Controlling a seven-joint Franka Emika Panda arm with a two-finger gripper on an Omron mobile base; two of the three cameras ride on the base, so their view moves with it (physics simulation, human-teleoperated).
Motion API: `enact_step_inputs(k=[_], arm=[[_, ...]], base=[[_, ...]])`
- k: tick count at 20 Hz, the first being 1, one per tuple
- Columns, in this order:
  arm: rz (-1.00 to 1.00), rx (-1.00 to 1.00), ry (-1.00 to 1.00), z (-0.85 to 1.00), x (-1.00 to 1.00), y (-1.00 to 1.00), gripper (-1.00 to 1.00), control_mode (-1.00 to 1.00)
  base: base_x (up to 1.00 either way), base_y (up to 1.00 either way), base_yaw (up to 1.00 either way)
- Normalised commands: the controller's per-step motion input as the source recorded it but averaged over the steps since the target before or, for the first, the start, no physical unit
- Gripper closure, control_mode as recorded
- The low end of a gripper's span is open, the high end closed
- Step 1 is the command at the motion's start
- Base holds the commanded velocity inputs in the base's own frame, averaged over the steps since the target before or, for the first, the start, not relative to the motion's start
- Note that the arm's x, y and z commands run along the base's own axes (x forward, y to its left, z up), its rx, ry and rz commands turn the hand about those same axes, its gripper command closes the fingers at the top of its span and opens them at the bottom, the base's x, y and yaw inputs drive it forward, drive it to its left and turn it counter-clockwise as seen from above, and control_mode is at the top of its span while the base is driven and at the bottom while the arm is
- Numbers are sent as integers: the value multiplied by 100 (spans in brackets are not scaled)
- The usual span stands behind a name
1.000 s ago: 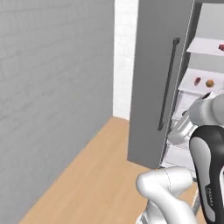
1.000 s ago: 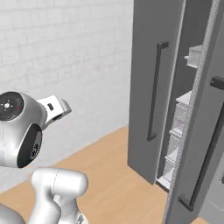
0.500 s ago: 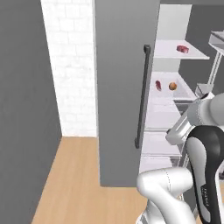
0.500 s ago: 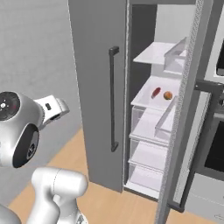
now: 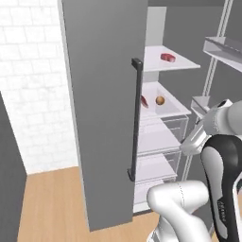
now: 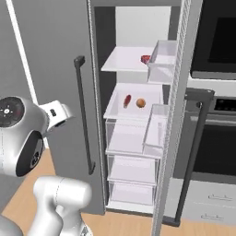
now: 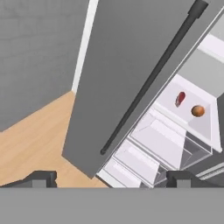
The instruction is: Place one onion and one steak in each tupperware on the nearby counter, to pack two identical lunches.
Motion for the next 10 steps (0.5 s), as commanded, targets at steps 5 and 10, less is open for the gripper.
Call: enact_step_inputs(k=[5,10], arm=[[0,0,0,0,0,0,-100,100],[0,0,0,0,0,0,-100,100]], base=[[23,-2,-28],[32,-11,-16]])
